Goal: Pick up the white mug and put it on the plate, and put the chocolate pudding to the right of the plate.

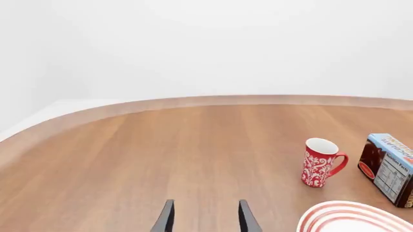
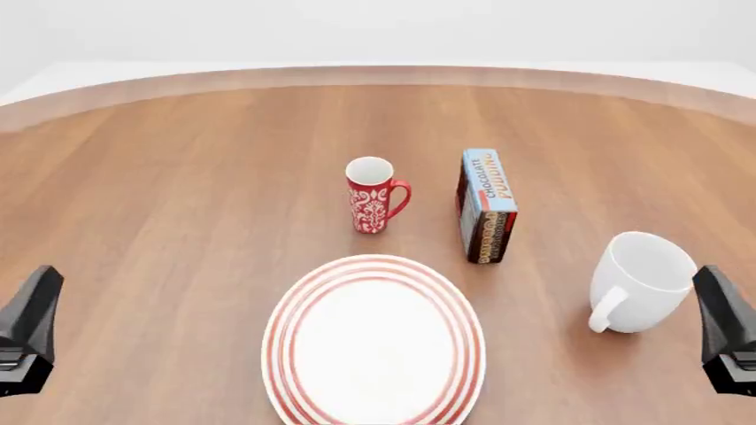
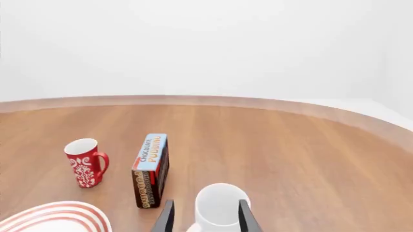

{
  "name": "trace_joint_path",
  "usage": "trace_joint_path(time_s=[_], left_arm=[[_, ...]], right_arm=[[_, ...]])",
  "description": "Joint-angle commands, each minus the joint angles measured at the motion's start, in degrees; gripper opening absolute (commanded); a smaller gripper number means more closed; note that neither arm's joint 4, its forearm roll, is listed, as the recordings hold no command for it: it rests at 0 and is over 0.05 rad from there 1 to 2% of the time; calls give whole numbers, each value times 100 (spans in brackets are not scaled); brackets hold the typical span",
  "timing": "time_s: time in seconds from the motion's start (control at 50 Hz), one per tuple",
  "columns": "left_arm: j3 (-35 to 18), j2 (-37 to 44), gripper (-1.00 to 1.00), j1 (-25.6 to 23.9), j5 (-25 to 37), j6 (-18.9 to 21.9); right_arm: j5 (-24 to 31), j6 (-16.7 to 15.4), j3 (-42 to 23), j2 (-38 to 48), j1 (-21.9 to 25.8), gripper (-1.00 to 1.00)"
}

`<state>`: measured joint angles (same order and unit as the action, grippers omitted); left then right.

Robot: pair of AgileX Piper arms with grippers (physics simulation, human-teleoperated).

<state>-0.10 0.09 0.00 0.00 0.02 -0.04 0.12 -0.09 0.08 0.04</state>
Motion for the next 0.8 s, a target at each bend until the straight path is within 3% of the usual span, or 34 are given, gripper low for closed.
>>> trace_joint_path(time_s=[0.02,0.42,0.8], left_arm=[[-17,23,100,-7,-4,11],[-117,64,100,-96,30,54],[-470,358,100,-483,-9,165]], right_arm=[[-7,42,-22,11,11,100],[-2,75,-31,4,21,100],[4,114,-37,2,-7,100]])
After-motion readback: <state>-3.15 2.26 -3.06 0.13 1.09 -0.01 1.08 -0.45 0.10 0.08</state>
